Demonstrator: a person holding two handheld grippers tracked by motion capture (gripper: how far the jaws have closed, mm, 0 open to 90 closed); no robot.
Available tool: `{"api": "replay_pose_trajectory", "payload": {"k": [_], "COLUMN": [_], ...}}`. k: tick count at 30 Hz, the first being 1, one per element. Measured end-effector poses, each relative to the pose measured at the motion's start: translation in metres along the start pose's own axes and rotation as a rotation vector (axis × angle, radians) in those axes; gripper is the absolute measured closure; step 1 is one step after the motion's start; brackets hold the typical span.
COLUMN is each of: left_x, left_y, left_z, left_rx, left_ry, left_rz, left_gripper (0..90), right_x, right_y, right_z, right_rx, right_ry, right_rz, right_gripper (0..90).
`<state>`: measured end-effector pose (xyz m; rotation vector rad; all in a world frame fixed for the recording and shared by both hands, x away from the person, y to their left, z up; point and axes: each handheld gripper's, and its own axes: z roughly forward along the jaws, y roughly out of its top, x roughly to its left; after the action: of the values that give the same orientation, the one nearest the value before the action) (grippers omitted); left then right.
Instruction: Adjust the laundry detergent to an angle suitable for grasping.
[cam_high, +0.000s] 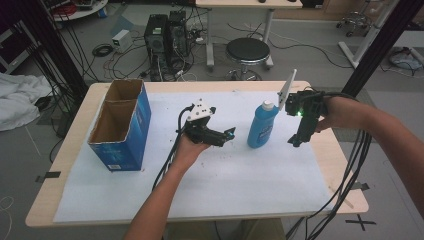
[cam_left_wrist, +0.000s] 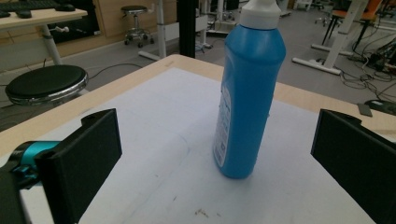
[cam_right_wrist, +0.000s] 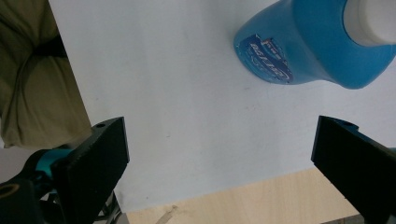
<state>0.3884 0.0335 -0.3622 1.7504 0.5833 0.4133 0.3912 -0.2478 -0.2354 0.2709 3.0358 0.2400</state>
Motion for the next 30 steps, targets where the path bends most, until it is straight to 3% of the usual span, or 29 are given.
{"api": "replay_pose_trajectory", "payload": {"k": [12, 30], "left_x": [-0.019, -0.042], "left_y": [-0.005, -0.017], "left_z": [0.031, 0.076], "left_rx": [-0.048, -0.035], "left_ry": [0.048, 0.040], "left_rz": [-0.047, -0.031], "left_gripper": [1.7, 1.7], "right_x": [-0.003, -0.002], "right_y": [-0.003, -0.007], "right_z": [0.000, -0.003], "right_rx": [-0.006, -0.003], "right_ry": [-0.001, 0.004], "right_rz": [0.001, 0.002], "right_gripper": [3.1, 3.1]}}
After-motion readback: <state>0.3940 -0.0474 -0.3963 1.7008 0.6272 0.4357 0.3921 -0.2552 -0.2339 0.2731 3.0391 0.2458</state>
